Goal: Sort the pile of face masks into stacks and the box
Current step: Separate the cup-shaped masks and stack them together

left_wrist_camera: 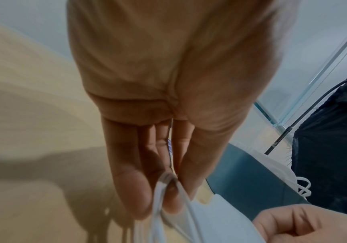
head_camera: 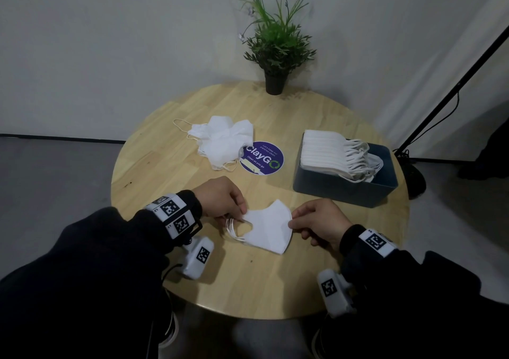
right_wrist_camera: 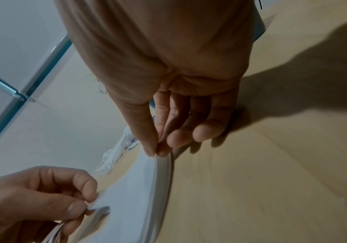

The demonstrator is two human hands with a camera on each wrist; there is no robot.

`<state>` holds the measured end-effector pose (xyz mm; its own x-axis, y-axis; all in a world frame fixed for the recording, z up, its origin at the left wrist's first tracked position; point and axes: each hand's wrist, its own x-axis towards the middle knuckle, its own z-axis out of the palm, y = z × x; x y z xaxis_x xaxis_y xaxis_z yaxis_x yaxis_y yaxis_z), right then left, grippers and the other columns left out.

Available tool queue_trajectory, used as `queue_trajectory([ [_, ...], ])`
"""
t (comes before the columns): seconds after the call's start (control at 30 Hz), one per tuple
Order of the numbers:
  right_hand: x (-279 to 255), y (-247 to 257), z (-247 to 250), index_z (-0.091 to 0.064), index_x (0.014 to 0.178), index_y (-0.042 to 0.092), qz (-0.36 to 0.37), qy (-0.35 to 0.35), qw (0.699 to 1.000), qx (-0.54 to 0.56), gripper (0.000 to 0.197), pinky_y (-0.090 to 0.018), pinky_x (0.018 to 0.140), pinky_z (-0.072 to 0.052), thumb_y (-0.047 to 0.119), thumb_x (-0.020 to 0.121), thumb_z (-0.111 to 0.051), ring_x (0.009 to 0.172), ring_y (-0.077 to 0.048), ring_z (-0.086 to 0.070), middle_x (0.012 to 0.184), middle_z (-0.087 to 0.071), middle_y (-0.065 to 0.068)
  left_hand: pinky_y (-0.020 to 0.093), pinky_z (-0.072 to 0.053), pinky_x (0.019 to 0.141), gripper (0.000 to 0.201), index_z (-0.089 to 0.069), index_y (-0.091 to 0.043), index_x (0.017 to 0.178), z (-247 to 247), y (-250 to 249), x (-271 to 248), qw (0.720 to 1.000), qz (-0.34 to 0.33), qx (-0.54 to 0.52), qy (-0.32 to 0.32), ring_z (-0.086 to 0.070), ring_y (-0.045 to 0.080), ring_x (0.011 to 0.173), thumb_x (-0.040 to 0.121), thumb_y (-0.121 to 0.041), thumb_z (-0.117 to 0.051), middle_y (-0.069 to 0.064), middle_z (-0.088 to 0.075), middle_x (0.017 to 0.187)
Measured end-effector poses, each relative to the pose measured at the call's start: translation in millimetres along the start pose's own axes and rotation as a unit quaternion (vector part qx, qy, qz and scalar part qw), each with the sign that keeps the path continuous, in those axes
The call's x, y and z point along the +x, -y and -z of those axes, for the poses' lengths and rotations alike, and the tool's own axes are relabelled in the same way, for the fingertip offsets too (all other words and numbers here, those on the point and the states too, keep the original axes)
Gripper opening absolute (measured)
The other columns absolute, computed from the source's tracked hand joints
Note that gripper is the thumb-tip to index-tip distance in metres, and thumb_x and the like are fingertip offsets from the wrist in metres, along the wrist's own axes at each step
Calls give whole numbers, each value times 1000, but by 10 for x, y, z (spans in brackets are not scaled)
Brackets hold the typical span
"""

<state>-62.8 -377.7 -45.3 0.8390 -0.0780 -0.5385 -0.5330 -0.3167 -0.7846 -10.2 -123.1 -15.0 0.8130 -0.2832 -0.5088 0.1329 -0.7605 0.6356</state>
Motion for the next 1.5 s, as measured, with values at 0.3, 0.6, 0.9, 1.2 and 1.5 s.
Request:
queue_trajectory([
  [0.3,3,-16,-23,-71,86,5,7,-13,999,-44,14,-24,44,-37,1,77,-81,51,-17,-52,64,-71,-7,24,-55,51,18,-78,-18,75,-46,13,20,1000,3,13,5,-61,13,54,80,0,-77,3,-69,68],
  [0.6,-13,-4,-53,-71,85,5,7,-33,997,-74,14,-24,43,-39,2,77,-82,47,-16,-52,61,-69,-6,26,-54,59,15,-79,-21,74,-48,38,46,999,-16,40,8,-62,11,58,80,-8,-80,-2,-73,69],
  [0.9,-31,31,-146,-72,85,21,144,-56,974,-168,23,-27,62,-54,11,70,-86,64,-11,-64,75,-70,2,30,-51,73,23,-72,-31,94,-329,-71,7,964,-148,217,-29,-60,12,86,73,-33,-82,-10,-64,93],
  [1.2,45,296,-195,-77,78,14,159,-73,982,-75,5,-25,57,-54,17,82,-79,58,-11,-63,68,-72,3,26,-50,76,11,-72,-31,95,171,-124,387,977,-137,74,-142,-66,7,88,86,-29,-78,-16,-69,94],
  [1.5,239,503,-307,-73,93,12,152,-41,986,45,6,-27,48,-45,17,90,-74,59,-17,-59,75,-65,-5,41,-48,92,42,-58,-27,122,357,104,818,946,32,239,-215,-54,30,112,87,-48,-65,4,-52,122],
])
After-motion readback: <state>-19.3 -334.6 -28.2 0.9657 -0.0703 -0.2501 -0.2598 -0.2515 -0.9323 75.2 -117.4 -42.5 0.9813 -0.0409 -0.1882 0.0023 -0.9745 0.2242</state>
